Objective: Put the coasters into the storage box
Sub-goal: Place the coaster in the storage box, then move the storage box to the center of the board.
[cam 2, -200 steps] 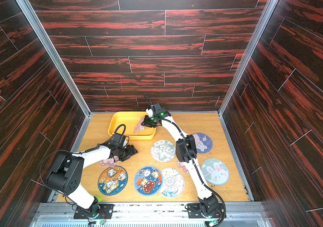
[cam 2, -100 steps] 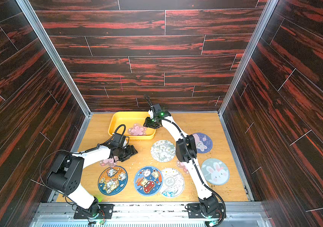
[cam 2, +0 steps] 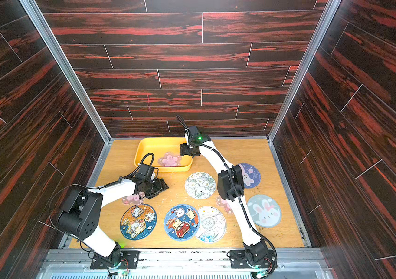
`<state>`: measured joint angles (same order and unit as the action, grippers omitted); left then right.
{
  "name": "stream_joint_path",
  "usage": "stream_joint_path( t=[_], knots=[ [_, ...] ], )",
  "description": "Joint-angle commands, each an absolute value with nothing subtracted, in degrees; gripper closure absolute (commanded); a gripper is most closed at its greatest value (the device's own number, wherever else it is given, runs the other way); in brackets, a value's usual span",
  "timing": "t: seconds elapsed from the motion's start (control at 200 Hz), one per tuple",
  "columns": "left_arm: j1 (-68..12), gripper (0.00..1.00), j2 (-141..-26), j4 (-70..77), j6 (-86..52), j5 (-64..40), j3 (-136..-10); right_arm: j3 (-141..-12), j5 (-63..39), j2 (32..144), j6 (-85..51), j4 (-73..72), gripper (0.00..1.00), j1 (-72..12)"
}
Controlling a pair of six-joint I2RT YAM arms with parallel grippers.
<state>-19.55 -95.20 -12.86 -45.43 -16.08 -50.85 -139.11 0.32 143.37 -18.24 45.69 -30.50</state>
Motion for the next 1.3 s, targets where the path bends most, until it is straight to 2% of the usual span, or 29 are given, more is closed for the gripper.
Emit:
stream_joint_path(
  t=[0.0,0.451,0.676,0.927,1.292],
  knots=[
    [-19.42,0.26,-93.33,-14.67,-44.63,-15.23,-52.62,-136.35,5.02,137.14,-15.78,44.4,0.24,-30.85],
    [-19.42,0.26,-94.66,-15.21,-44.39,-15.32,-53.86,-137.11,10.05,144.03,-15.81,46.7,0.23,-30.59],
    [-19.42,0.26,-94.83,-15.3,-44.52,-15.35,-54.02,-139.58,10.22,146.58,-17.14,47.07,0.28,-28.42],
    [-19.42,0.26,-95.18,-15.03,-44.57,-15.33,-54.16,-140.18,8.55,148.36,-16.79,47.64,0.29,-27.33],
    [-19.42,0.26,-94.27,-15.12,-44.91,-15.06,-53.66,-135.89,10.86,146.25,-16.8,47.58,0.33,-25.46]
  ],
)
